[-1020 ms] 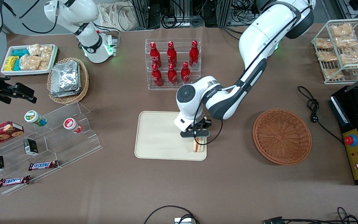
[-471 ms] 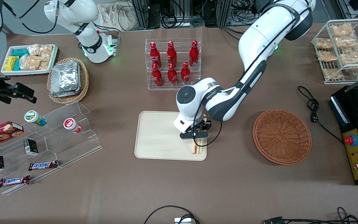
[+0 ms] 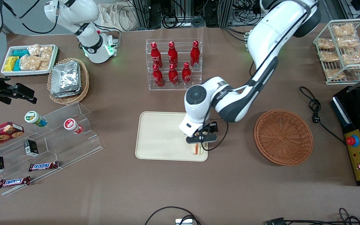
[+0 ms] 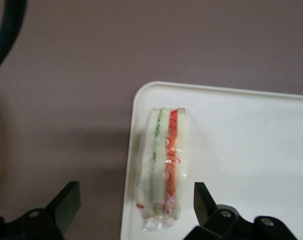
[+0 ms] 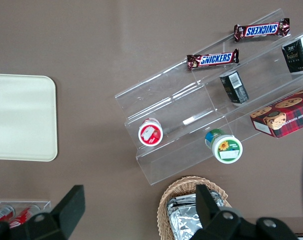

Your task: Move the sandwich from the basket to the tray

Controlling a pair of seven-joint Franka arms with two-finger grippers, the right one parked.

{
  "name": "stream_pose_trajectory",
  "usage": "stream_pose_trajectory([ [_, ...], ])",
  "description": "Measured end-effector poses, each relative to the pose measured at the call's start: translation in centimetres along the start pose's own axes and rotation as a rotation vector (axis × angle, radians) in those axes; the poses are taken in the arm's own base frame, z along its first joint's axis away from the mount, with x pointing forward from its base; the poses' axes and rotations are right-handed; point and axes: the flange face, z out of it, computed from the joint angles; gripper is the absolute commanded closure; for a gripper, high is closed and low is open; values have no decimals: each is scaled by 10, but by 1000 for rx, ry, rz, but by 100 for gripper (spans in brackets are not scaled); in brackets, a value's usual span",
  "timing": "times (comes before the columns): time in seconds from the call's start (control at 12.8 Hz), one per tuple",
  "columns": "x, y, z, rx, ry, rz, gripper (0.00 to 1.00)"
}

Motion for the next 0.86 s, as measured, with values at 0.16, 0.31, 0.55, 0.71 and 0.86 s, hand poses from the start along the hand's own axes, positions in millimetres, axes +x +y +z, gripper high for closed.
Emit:
stream_pose_trajectory([
  [0.16, 17, -49, -57, -29, -53, 14, 0],
  [0.31, 28, -108, -113, -55, -110, 48, 0],
  [0.55, 33, -184, -179, -50, -108, 60, 0],
  [0.71, 31, -222, -202, -31, -118, 78, 0],
  [0.86, 35, -259, -210, -35, -129, 110, 0],
])
